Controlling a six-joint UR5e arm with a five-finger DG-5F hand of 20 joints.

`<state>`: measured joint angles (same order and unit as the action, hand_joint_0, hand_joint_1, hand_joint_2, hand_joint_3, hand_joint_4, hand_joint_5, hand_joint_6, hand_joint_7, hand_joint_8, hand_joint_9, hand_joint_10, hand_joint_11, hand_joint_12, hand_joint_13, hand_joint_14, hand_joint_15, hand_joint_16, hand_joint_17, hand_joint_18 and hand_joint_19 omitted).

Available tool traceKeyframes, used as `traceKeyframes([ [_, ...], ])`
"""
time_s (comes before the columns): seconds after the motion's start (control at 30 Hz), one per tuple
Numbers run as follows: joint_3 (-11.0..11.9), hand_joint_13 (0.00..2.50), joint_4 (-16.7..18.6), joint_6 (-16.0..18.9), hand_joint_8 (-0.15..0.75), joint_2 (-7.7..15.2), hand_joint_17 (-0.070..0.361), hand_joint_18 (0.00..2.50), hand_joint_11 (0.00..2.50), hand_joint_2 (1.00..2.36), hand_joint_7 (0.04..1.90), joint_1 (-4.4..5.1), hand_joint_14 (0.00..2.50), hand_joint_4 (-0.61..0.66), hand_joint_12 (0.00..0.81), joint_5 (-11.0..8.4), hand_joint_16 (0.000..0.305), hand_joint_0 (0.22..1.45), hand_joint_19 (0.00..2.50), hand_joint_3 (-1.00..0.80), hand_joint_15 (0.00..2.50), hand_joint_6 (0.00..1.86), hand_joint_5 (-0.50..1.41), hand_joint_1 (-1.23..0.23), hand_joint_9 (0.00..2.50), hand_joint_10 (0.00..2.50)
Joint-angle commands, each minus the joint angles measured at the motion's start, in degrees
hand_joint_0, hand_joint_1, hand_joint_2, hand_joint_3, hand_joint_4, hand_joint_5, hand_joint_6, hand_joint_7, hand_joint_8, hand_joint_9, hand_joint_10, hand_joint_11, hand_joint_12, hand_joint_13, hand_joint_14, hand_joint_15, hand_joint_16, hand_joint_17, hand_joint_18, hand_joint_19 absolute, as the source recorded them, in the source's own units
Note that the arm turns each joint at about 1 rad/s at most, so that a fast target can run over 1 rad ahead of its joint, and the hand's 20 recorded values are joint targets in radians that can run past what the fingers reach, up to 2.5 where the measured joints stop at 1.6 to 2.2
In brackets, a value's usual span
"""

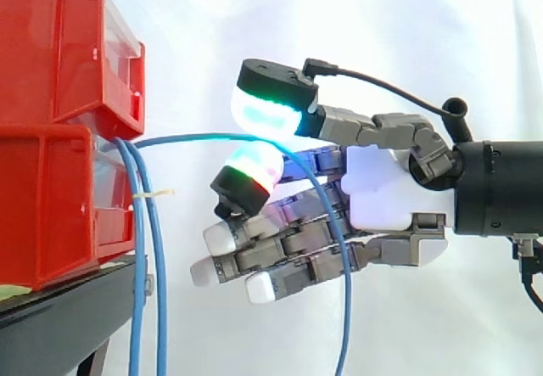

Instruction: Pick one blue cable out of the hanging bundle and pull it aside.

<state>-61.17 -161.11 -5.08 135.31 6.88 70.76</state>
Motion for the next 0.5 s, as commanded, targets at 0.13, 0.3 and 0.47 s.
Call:
traceKeyframes([
  [0.13, 0.0, 0.51, 0.0, 0.07, 0.304, 0.04, 0.128, 0.65, 0.41, 1.02, 1.42, -0.02, 0.01, 0.12, 0.362, -0.01, 0.057, 0.63, 0.36, -0.09, 0.19, 0.92, -0.17, -0.7, 0.79, 0.01],
  [0.3, -0.53, 0.63, 0.18, -0.02, 0.327, -0.05, 0.142, 0.74, 0.44, 1.01, 1.44, 0.07, 0.01, -0.01, 0.377, 0.35, 0.063, 0.64, 0.36, 0.05, 0.23, 0.93, -0.14, -0.74, 0.95, 0.01],
  [0.47, -0.53, 0.73, 0.18, -0.11, 0.33, 0.04, 0.147, 0.8, 0.46, 1.04, 1.46, 0.07, 0.01, -0.08, 0.382, 0.35, 0.065, 0.65, 0.37, 0.11, 0.29, 0.93, -0.13, -0.77, 1.03, 0.01],
])
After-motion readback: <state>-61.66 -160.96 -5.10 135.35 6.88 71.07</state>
